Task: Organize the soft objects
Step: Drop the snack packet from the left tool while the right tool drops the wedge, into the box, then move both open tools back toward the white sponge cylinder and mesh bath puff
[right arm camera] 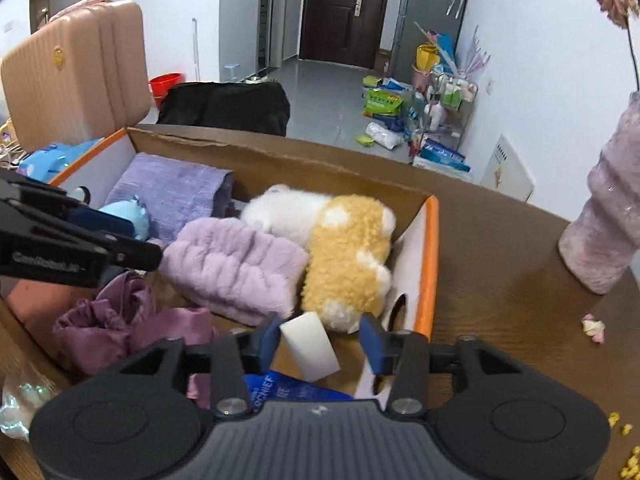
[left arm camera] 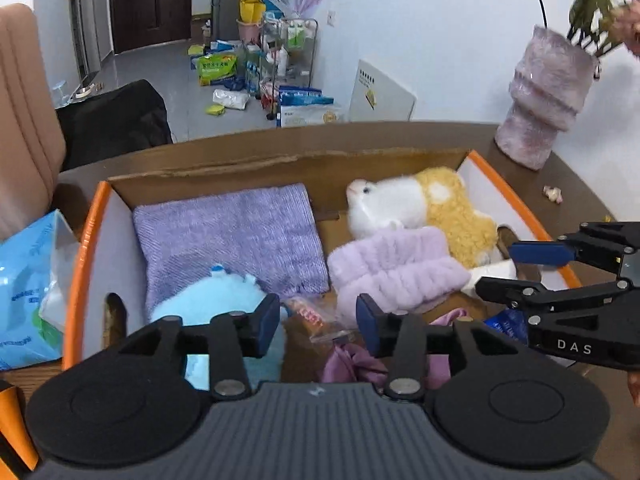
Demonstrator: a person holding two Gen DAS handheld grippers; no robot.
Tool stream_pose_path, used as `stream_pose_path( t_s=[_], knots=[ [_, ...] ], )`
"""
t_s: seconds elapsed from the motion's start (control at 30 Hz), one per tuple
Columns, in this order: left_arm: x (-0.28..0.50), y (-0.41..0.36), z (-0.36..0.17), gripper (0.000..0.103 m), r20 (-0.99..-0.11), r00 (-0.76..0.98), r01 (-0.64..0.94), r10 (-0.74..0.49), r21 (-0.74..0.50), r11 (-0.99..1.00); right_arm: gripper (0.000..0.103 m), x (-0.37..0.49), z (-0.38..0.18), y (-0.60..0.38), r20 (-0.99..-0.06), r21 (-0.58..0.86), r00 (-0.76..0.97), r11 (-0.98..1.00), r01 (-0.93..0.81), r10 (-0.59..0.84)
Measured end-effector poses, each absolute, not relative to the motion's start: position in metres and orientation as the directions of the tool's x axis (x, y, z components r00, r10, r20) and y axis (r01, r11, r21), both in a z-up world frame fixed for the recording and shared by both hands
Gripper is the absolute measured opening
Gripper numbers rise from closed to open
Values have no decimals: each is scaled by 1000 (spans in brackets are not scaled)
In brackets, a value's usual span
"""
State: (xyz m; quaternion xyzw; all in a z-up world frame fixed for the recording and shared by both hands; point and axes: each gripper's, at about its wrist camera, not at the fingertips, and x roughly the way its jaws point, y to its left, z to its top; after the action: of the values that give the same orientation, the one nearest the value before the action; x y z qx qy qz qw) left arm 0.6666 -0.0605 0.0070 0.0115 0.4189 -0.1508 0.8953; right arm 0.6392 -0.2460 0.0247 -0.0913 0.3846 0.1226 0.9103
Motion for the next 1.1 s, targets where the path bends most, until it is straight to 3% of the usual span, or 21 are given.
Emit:
stream_pose_path(
  t_s=[0.07,0.3,0.5,0.6,0.8,1.0,1.1],
  knots=[
    [662,-56,18,46,-743,615,279,-264,-108,954,53,633,35,-250,-706,-74,690,954,-292,156],
    [626,-23,75,52,-692,680,251,-243,-92,964,51,597,95,-268,-639,-83,753,958,-273,159],
    [566,2,119,53,-651,729,220,-213,-72,973,52,540,141,-277,-589,-68,787,958,-278,186],
    [511,7,132,60,-585,773,241,-246,-88,967,53,500,151,-274,-542,-74,817,957,-279,196],
    [375,17,115,83,-441,848,277,-293,-101,955,69,375,130,-264,-386,1,882,956,-293,271],
    [248,30,76,99,-333,931,145,-150,-40,989,73,254,77,-251,-288,121,890,935,-333,354],
    [199,31,54,100,-328,943,61,-57,4,998,74,207,54,-247,-286,141,896,939,-312,341]
  ],
)
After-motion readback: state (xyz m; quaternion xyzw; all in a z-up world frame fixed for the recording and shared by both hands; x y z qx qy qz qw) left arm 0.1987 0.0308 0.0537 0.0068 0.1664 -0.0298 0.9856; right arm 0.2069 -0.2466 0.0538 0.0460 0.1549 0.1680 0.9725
